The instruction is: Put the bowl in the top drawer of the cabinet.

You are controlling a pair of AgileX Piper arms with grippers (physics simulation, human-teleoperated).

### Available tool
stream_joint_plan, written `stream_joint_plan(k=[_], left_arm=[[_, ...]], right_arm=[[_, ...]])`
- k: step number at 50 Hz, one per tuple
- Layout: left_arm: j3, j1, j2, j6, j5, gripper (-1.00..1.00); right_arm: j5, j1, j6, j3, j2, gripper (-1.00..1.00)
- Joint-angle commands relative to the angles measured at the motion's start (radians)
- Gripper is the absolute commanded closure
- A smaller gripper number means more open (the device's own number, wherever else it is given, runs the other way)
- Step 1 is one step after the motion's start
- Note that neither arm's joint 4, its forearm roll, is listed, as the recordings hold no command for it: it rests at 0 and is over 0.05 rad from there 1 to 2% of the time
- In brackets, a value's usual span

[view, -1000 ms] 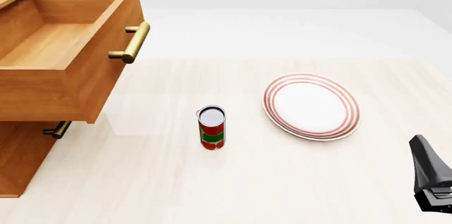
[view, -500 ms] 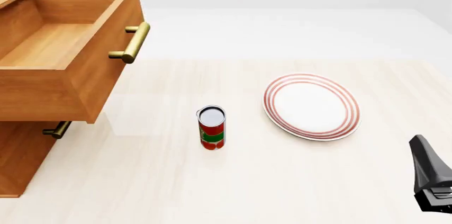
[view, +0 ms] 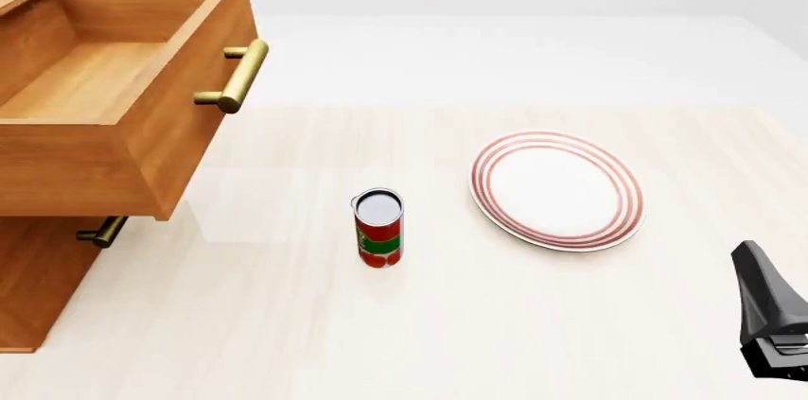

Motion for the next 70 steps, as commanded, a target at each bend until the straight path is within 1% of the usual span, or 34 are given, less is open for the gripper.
stream_joint_plan(k=[1, 16, 35, 53, 62, 70], left_arm=[[-0.015, 0.036, 0.027, 0.02, -0.003, 1.0], [-0.018, 0.06, 0.075, 0.041, -0.019, 1.0], [-0.023, 0.096, 0.102, 0.056, -0.024, 1.0], [0.003, 0.096, 0.115, 0.062, -0.04, 1.0], [0.037, 0.099, 0.121, 0.062, -0.061, 1.0], [0.04, 0.106, 0.131, 0.066, -0.068, 1.0]], right_arm=[[0.0, 0.0, 0.0, 0.0, 0.0, -1.0], [0.0, 0.0, 0.0, 0.0, 0.0, -1.0], [0.0, 0.0, 0.0, 0.0, 0.0, -1.0], [0.0, 0.0, 0.0, 0.0, 0.0, -1.0], [0.0, 0.0, 0.0, 0.0, 0.0, -1.0], [0.0, 0.0, 0.0, 0.0, 0.0, -1.0]])
